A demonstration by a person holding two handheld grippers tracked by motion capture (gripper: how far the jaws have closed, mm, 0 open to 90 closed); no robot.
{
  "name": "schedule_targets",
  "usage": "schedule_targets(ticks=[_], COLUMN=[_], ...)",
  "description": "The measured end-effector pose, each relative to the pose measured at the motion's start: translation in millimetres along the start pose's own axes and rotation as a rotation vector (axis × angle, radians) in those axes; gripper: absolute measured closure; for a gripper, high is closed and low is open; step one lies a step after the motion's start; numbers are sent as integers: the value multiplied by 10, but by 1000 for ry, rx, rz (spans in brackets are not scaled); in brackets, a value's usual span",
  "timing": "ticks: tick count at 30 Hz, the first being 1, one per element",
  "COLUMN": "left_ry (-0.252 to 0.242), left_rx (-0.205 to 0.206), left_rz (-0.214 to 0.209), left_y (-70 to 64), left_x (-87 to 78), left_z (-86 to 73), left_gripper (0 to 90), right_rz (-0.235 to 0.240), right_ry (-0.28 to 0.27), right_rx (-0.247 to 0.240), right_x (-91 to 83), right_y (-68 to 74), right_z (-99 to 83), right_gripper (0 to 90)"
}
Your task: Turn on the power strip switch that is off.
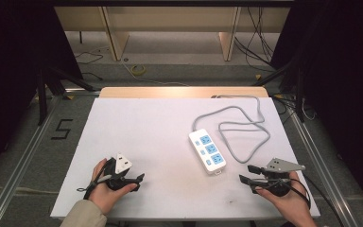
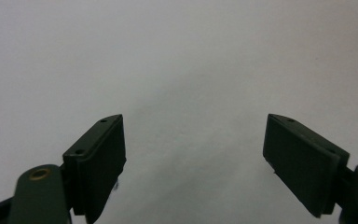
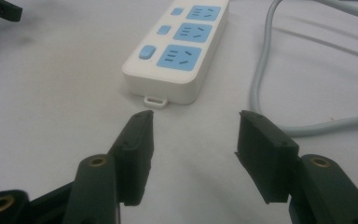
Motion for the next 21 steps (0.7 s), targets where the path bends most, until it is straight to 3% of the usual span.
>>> schedule_targets(ticks=[8, 13, 21], left_ry=[16, 18, 34], left_rx=[8, 6, 18], left_rz=[1, 7, 9], left_y=[-8, 7, 14], left_x=[16, 26, 34], left_z=[-19, -30, -50], left_gripper=[208, 207, 201], right_rz=[-26, -47, -67], right_ry=[39, 51, 81], right_rx=[-13, -35, -45], right_x=[-56, -107, -136], right_y=[5, 21, 11], right_z=[8, 82, 109], right_gripper=[529, 718, 875])
Point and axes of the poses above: each handheld gripper's, and its own axes: x roughly forward along the jaws, z roughly out of its top, y roughly to its left, the point moved 10 cm from there along x, roughly forward along the jaws, and after that the axes turned 10 degrees about x, right-handed, at the moved point
